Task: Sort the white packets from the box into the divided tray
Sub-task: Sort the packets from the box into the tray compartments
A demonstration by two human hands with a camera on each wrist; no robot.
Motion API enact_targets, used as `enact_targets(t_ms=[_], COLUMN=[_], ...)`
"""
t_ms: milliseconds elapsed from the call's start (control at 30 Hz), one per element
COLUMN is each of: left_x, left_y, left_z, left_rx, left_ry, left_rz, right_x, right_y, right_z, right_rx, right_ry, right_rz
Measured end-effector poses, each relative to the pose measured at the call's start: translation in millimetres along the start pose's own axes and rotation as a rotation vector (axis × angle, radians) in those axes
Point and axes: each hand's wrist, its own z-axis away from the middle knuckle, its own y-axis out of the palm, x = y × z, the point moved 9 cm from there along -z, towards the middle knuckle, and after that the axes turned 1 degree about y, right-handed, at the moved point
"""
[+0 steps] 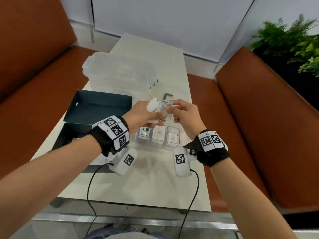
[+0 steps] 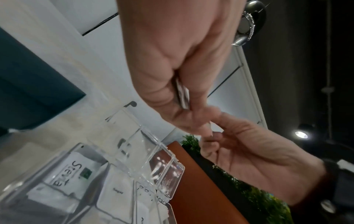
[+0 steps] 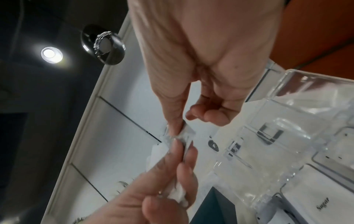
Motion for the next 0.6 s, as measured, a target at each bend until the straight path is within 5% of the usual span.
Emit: enact_targets(t_ms=[267,433,600], left_x=[35,27,20], left_y=[-18,-28,-42], left_z=[-2,-7,-10], left_rx=[-0.129,-0.183,-0.201], left_ry=[-0.259,-0.208,-0.149], left_rz=[0.235,0.278,0.043], right_x=[-15,-19,-28], right_y=[-4,14,14], right_z=[-2,-4,-17], right_rx=[-0.029,0.06,0.013], right_ry=[-0.051,-0.095,0.021], right_rz=[-0.088,0.009,-0.043])
